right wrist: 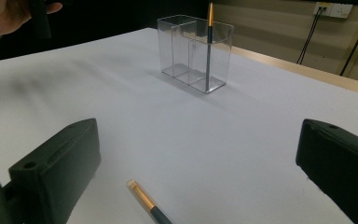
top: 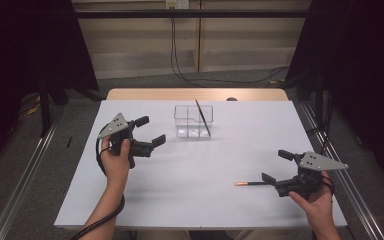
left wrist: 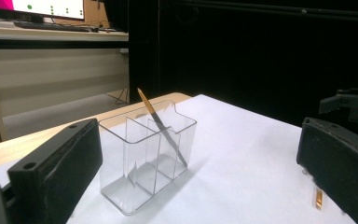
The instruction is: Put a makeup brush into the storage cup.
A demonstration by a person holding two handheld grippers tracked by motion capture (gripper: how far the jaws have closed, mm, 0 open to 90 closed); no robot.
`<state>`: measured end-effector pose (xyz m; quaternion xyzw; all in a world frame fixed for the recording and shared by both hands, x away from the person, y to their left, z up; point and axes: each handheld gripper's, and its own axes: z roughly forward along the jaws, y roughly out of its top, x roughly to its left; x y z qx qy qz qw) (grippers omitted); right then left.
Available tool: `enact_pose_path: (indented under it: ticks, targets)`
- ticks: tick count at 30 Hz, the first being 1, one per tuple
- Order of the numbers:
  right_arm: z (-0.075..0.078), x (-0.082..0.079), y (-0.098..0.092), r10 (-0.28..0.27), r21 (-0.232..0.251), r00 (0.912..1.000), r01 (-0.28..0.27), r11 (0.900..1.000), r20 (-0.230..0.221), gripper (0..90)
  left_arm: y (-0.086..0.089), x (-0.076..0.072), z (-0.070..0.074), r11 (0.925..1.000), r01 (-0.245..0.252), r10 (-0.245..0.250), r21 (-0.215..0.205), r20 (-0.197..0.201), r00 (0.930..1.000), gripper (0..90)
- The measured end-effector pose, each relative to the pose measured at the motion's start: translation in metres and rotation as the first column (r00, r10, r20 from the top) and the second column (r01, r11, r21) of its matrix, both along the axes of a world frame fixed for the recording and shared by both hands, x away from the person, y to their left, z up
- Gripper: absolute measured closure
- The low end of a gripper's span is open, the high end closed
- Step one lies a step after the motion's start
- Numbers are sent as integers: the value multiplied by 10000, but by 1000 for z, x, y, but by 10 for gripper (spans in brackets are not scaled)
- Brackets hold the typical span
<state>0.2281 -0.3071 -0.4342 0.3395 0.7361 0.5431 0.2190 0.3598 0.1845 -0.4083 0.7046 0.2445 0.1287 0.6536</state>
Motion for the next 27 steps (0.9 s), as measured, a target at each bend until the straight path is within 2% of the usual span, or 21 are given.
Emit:
enact_pose_path:
  ticks: [3,19,26,27]
  targets:
    - [0,0,0,2,-12,10000,-2,10000,3,0,4,-3,1,9999,-46,46,-117,23,10000,1]
    - [0,0,2,10,15,10000,-10,10000,-20,0,23,-16,-1,9995,-318,319,-39,212,9993,0]
    - [0,0,2,-10,2,10000,10,10000,12,0,32,-21,-3,9992,-383,383,65,95,9992,1]
    - [0,0,1,5,31,10000,-5,10000,18,0,33,-22,-4,9991,-420,421,-16,76,9991,1]
